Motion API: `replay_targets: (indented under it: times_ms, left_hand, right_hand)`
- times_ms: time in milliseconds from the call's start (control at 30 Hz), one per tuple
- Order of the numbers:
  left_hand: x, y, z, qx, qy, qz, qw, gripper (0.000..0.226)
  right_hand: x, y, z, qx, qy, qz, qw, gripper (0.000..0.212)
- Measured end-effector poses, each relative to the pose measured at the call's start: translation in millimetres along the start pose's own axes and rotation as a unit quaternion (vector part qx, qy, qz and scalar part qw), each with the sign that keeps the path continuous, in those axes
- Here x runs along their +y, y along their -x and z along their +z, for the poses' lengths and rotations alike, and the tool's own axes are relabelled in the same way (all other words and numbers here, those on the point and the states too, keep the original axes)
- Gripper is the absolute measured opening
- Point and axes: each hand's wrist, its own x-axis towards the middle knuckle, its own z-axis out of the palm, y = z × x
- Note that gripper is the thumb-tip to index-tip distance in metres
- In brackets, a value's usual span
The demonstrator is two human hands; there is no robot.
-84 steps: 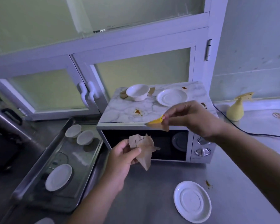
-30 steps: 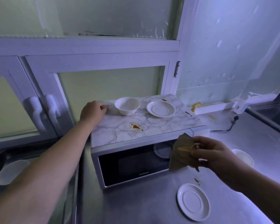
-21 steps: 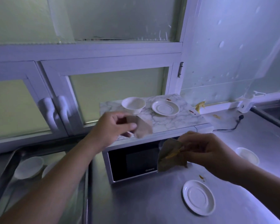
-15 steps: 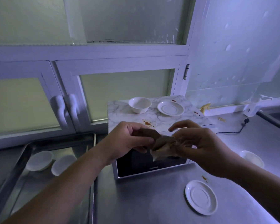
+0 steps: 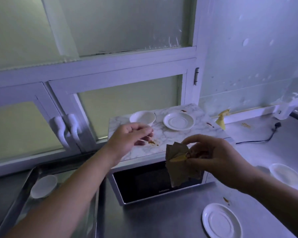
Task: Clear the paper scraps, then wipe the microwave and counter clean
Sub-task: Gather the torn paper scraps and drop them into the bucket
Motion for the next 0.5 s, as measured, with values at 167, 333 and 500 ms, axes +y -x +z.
replay_targets:
  times_ms: [167,333,500]
  left_hand:
    - [-6.5,-122.1,15.1,0.22,-0.194,0.009,0.956,0.008]
    - [-16.1,-222.2,25.5,0.095,-0.423,-0.131,0.892,0.012]
    - [-25.0,-256.9,44.0,0.014,-0.554,-0.196,0.809,0.024]
  right_hand:
    - [33.8,-13.0,-44.3,0.114,-0.105,0.047,0.987,0.028]
    - [65.6,-13.2,-91.7,0.133,-0.112,0.055,0.983,0.028]
    - [104.8,-15.9,-130.0,0.183,-0.103,0.08,0.974,0.036]
